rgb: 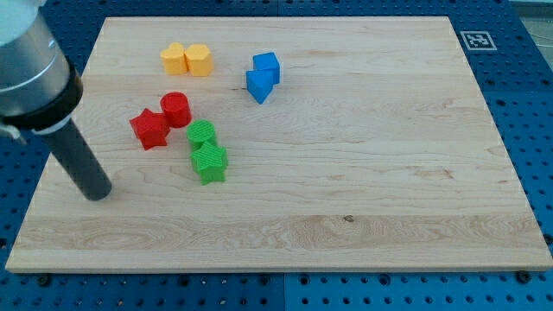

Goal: Point your arm horizontally to the right of the green star

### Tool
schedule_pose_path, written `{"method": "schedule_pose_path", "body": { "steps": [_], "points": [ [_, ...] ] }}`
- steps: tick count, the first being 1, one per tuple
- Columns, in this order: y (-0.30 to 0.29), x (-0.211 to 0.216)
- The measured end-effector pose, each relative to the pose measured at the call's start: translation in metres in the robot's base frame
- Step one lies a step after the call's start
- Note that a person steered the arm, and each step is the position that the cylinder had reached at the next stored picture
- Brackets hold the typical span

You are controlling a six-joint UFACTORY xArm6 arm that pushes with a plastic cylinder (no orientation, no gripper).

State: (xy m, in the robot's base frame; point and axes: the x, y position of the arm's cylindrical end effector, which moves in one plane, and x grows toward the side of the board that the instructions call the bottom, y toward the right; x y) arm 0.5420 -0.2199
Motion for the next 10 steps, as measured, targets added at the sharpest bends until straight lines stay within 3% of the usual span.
{"method": "schedule_pose_path", "body": {
  "steps": [2, 4, 7, 10],
  "points": [
    [0.036, 0.053],
    [0.105, 0.05],
    [0.208, 0.03],
    [0.244, -0.048]
  ]
}}
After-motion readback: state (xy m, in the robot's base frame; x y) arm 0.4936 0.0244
